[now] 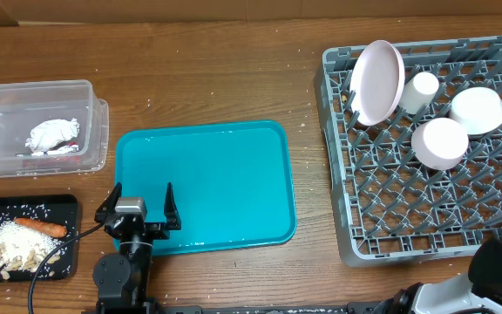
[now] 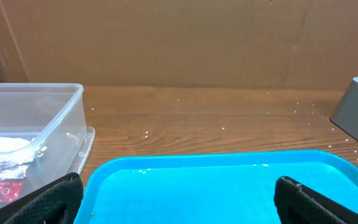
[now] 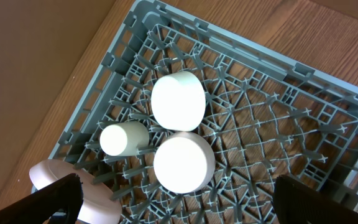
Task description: Sort waste into correct bins and load items into the dishwasher
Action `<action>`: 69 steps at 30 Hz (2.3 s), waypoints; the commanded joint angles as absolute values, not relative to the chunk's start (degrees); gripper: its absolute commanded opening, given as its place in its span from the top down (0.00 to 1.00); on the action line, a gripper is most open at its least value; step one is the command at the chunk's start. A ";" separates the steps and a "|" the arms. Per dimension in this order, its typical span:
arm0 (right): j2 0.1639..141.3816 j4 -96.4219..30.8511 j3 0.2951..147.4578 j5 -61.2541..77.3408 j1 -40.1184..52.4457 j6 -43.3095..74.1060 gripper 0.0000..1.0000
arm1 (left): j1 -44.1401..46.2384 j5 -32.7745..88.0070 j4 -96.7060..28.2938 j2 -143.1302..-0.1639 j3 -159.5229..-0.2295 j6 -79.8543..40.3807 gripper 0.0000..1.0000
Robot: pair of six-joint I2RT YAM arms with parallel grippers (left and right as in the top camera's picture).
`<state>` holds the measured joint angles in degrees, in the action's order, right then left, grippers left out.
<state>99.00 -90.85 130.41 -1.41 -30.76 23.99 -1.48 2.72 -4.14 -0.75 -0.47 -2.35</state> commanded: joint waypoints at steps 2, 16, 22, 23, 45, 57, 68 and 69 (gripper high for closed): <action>94.17 -90.54 131.22 -1.34 -30.83 24.27 0.00 | -1.10 2.35 -4.25 -0.25 -0.25 -0.84 0.00; 72.55 -96.55 131.22 0.60 -30.83 24.21 0.00 | -1.10 2.35 -4.25 -0.25 -0.27 -0.84 0.00; 65.21 -88.38 131.22 2.33 -29.47 25.47 0.00 | -1.10 2.35 -4.25 -0.25 -0.27 -0.84 0.00; 64.69 -87.81 131.22 2.35 -28.95 25.41 0.00 | -1.10 2.35 -4.25 -0.25 -0.25 -0.84 0.00; 44.29 -47.81 86.30 10.61 -11.64 5.91 0.00 | -1.10 2.35 -4.25 -0.25 -0.27 -0.84 0.00; 23.83 -24.03 52.18 11.64 -9.78 5.93 0.00 | -1.10 2.35 -4.25 -0.25 -0.25 -0.84 0.00; 4.38 -18.11 32.23 11.44 -6.11 5.91 0.00 | -1.10 2.35 -4.25 -0.25 -0.27 -0.84 0.00; 2.98 -18.06 30.76 11.44 -5.87 5.91 0.00 | -1.10 2.35 -4.25 -0.25 -0.27 -0.84 0.00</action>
<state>6.66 -18.22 34.48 11.62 -6.79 6.00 -1.48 2.70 -4.16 -0.75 -0.47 -2.33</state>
